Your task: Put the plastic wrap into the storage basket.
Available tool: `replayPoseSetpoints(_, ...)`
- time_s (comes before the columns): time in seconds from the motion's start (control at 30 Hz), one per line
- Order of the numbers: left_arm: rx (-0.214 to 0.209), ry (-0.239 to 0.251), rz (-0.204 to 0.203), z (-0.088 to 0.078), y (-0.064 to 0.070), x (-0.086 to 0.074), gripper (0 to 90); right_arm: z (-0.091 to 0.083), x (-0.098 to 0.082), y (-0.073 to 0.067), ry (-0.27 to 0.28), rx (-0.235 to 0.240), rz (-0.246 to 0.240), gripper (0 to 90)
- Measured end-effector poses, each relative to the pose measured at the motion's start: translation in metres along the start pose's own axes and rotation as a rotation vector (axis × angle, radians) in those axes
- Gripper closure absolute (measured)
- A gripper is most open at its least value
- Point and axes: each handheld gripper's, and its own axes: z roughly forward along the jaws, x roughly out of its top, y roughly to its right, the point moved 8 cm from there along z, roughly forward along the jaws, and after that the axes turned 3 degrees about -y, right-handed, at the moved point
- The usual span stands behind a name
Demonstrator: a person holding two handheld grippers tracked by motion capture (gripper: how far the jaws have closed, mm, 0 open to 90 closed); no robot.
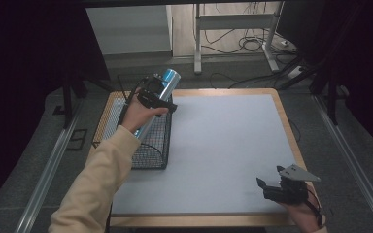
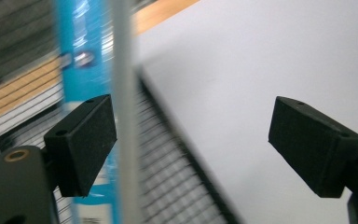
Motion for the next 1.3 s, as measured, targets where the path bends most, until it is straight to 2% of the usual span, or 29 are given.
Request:
replayPoseSetpoints(0.2,-0.075,0.026,0.043,-0.008,0.036,-0.009,15.2,0.001,0.001,-0.003,0.002,0.012,-0.007,15.9)
replayPoseSetpoints(0.33,-0.1,0.043,0.057,-0.011,0.055,-0.017,16.0,-0.003,0.002,-0.004,0.01,0.007,-0.01,15.9)
replayPoseSetpoints(0.43,-0.133,0.053,0.092,-0.014,0.076,-0.025,16.5,-0.007,0.003,-0.005,0.02,-0.002,-0.012,15.9)
replayPoseSetpoints(0.5,-0.17,0.052,0.123,-0.017,0.092,-0.032,16.6,-0.008,0.003,-0.005,0.02,-0.005,-0.011,15.9)
replayPoseSetpoints(0.63,-0.207,0.048,0.19,-0.019,0.122,-0.048,16.5,-0.01,0.003,-0.006,0.027,-0.008,-0.018,15.9)
replayPoseSetpoints(0.77,-0.257,0.038,0.21,-0.013,0.146,-0.067,16.6,-0.011,0.003,-0.005,0.034,-0.007,-0.019,15.9)
replayPoseSetpoints(0.87,-0.292,0.032,0.215,-0.01,0.156,-0.078,16.7,-0.011,0.003,-0.005,0.037,-0.004,-0.018,15.8)
replayPoseSetpoints(1.0,-0.314,0.03,0.215,-0.006,0.164,-0.09,16.7,-0.011,0.003,-0.004,0.038,-0.01,-0.013,15.9)
replayPoseSetpoints(1.3,-0.332,0.038,0.2,0.001,0.166,-0.101,16.9,-0.01,0.005,-0.003,0.054,-0.015,-0.016,15.8)
